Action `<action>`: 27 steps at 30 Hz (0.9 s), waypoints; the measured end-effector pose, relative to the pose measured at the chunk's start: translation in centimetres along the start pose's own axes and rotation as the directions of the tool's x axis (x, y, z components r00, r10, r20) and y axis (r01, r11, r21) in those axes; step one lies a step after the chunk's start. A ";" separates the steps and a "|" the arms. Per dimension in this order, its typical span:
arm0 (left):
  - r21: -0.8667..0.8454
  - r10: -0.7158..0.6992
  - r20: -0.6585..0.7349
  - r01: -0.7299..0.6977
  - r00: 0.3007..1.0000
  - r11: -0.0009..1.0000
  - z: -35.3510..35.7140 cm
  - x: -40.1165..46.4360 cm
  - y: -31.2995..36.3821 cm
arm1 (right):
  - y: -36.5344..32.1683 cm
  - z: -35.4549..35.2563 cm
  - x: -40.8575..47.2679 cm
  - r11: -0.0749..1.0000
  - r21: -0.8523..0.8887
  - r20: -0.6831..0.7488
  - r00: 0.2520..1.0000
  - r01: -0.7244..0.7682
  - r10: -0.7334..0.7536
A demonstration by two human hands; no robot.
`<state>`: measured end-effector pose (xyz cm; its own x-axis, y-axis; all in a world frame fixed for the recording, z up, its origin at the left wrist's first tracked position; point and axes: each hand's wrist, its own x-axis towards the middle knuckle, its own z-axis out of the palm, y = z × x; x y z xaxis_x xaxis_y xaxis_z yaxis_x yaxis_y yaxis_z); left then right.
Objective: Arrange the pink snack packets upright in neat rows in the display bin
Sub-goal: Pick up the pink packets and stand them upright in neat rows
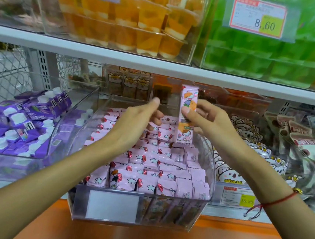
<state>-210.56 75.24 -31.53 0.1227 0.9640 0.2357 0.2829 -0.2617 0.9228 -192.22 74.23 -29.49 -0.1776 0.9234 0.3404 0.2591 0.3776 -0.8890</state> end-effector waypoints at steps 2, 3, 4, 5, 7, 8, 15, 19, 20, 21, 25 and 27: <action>0.236 0.077 0.097 -0.098 0.992 0.967 0.0 -0.1 -1.3 | 0.2 -0.1 0.0 0.998 0.064 0.017 1.000 -0.020 0.019; 0.318 0.077 0.176 -0.130 0.981 0.939 0.0 -0.3 -1.8 | 0.3 -0.1 0.0 0.998 0.065 0.012 1.000 -0.014 0.013; 0.390 0.065 0.257 -0.165 0.964 0.906 0.1 -0.6 -2.3 | 0.6 -0.1 0.0 1.000 0.021 -0.001 1.000 0.002 -0.002; 0.473 0.063 0.324 -0.219 0.944 0.854 0.3 -0.8 -2.7 | 0.8 -0.2 0.1 0.998 -0.060 -0.018 1.000 0.023 -0.025; 0.637 0.087 0.408 -0.352 0.909 0.686 0.5 -1.0 -3.2 | 1.4 -0.2 0.3 0.977 -0.201 -0.055 0.995 0.069 -0.082; 0.678 0.104 0.430 -0.396 0.897 0.619 0.6 -1.0 -3.3 | 1.7 -0.1 0.5 0.969 -0.230 -0.072 0.992 0.089 -0.108; 0.714 0.106 0.429 -0.409 0.897 0.569 0.6 -0.7 -3.2 | 2.8 0.8 1.1 0.889 -0.432 0.075 0.988 0.153 -0.134; 0.703 0.095 0.424 -0.393 0.901 0.593 0.6 -0.6 -3.2 | 2.6 0.1 1.0 0.501 -0.846 0.188 0.982 0.180 -0.035; 0.701 0.097 0.420 -0.391 0.902 0.596 0.6 -0.7 -3.2 | 2.6 0.2 0.9 0.436 -0.876 0.224 0.974 0.207 -0.013; 0.701 0.100 0.417 -0.390 0.903 0.597 0.6 -0.7 -3.2 | 2.5 0.3 0.9 0.388 -0.889 0.268 0.963 0.243 0.011; 0.698 0.102 0.401 -0.376 0.910 0.609 0.7 -0.5 -3.0 | 2.0 0.8 0.9 0.347 -0.899 0.326 0.937 0.266 0.128; 0.699 0.110 0.391 -0.372 0.914 0.611 0.8 -0.4 -2.9 | 1.6 0.6 1.1 0.375 -0.894 0.325 0.931 0.246 0.164</action>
<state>-210.70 75.55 -34.52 0.5149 0.8341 0.1980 0.7917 -0.5512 0.2632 -192.57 75.82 -30.70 -0.4313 0.8994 0.0713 0.9022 0.4307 0.0243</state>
